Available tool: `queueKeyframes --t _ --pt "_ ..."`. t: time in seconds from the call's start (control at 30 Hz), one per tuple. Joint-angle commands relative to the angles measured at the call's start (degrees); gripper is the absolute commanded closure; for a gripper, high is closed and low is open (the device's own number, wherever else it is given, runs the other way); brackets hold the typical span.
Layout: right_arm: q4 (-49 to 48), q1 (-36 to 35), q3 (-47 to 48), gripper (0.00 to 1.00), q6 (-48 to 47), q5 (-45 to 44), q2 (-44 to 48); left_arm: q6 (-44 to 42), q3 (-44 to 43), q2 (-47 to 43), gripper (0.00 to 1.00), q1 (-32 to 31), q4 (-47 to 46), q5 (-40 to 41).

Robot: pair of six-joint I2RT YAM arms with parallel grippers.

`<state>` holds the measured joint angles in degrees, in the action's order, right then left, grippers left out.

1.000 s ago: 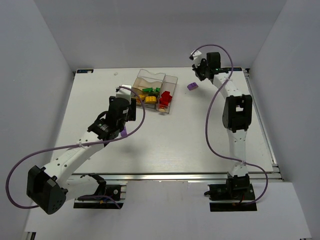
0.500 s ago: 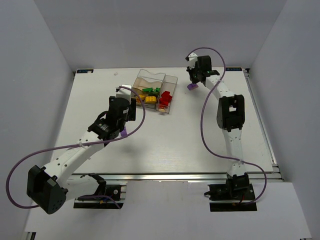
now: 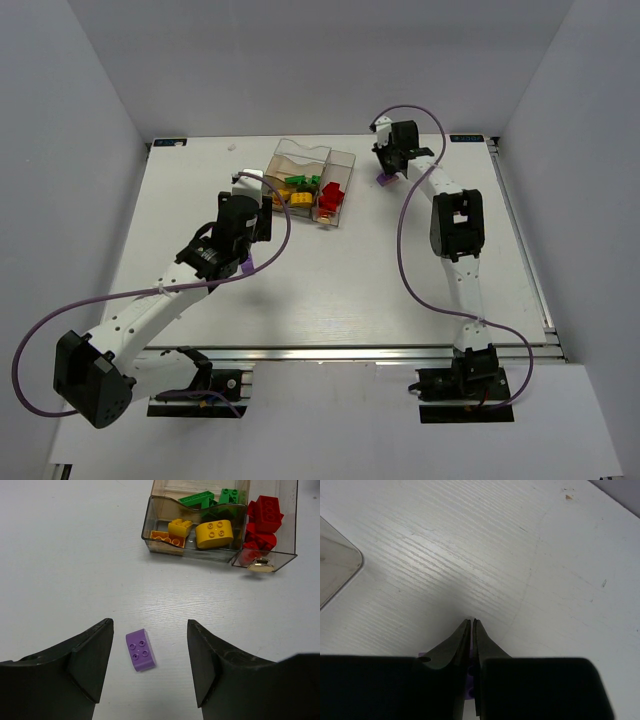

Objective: Sort the legos into containers by color

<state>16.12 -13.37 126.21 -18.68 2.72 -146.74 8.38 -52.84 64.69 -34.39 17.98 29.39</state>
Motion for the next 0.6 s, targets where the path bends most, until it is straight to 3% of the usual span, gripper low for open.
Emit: queueKeyframes --t 0.0,0.27,0.57 --pt "-0.6 0.0 0.6 0.9 -0.8 -0.6 1.3 -0.4 0.5 -1.0 0.29 -0.1 -0.4 0.8" --pt "0.0 0.3 -11.6 0.91 -1.2 1.5 10.6 -0.2 0.3 -1.1 0.29 -0.1 -0.4 0.2" --pt "2.9 0.7 -19.2 0.96 -3.3 4.7 18.0 0.0 0.5 -1.5 0.29 -0.1 -0.5 0.2"
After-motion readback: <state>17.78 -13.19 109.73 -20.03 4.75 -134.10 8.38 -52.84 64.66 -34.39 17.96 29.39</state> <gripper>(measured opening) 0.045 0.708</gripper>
